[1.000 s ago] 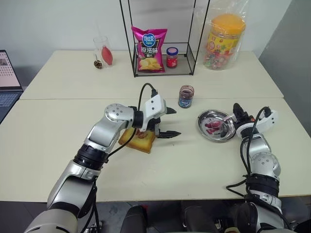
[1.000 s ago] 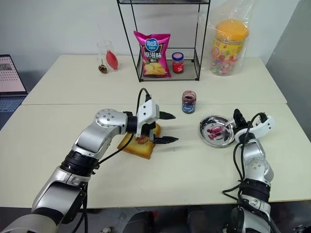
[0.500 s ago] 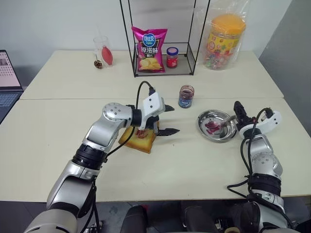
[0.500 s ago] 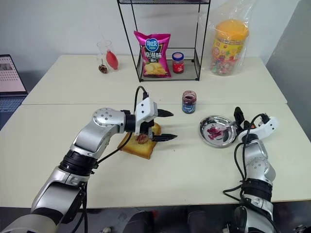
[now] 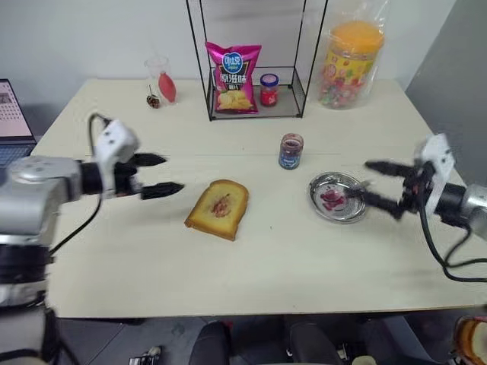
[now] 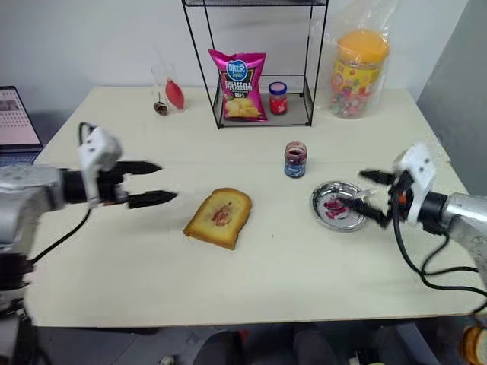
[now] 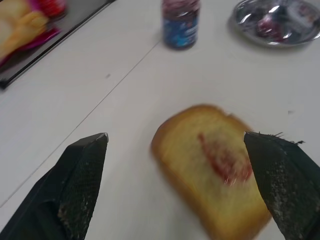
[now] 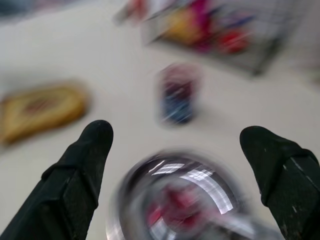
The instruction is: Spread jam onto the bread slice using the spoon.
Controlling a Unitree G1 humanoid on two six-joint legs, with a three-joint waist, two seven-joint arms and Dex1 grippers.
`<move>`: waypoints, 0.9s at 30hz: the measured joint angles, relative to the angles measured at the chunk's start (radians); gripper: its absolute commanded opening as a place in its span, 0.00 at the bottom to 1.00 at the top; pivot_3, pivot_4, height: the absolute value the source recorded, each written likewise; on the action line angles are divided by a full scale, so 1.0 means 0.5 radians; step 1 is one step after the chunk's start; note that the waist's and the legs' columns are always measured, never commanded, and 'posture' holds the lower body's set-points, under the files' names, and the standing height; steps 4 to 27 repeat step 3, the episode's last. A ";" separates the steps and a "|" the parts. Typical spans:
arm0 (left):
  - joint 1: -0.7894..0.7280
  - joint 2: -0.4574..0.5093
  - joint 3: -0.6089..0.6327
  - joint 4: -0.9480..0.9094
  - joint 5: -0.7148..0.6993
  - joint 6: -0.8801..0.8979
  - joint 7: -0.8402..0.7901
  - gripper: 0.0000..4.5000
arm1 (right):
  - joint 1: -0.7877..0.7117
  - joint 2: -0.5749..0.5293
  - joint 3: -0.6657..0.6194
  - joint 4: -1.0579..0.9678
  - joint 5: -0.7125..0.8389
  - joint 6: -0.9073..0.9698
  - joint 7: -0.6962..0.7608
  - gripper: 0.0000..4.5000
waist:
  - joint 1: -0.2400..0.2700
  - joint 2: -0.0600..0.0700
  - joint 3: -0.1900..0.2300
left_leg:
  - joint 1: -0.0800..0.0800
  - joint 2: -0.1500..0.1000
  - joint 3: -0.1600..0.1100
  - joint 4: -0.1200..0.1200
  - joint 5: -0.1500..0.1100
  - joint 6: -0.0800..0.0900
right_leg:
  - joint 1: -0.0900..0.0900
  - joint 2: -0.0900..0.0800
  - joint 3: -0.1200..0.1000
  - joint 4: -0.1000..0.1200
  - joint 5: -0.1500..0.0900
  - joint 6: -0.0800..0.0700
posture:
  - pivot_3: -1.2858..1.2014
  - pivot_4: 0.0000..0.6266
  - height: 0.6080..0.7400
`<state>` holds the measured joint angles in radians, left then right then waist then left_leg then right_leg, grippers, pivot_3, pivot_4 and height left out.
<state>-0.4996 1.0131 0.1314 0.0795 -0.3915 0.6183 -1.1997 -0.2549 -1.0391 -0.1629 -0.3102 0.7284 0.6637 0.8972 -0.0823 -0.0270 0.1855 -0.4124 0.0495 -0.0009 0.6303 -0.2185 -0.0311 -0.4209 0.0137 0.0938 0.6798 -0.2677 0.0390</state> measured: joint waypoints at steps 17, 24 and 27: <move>0.182 0.092 0.073 -0.012 -0.012 -0.023 -0.073 1.00 | 0.006 -0.122 0.091 0.024 -0.037 0.000 0.259 0.99 | 0.021 -0.003 0.000 | -0.002 -0.003 0.003 0.006 0.000 0.000 | 0.000 -0.005 0.000 0.000 0.001 0.002 | 0.52 0.24 1.00; 0.182 0.092 0.073 -0.012 -0.012 -0.023 -0.073 1.00 | 0.006 -0.122 0.091 0.024 -0.037 0.000 0.259 0.99 | 0.021 -0.003 0.000 | -0.002 -0.003 0.003 0.006 0.000 0.000 | 0.000 -0.005 0.000 0.000 0.001 0.002 | 0.52 0.24 1.00; 0.182 0.092 0.073 -0.012 -0.012 -0.023 -0.073 1.00 | 0.006 -0.122 0.091 0.024 -0.037 0.000 0.259 0.99 | 0.021 -0.003 0.000 | -0.002 -0.003 0.003 0.006 0.000 0.000 | 0.000 -0.005 0.000 0.000 0.001 0.002 | 0.52 0.24 1.00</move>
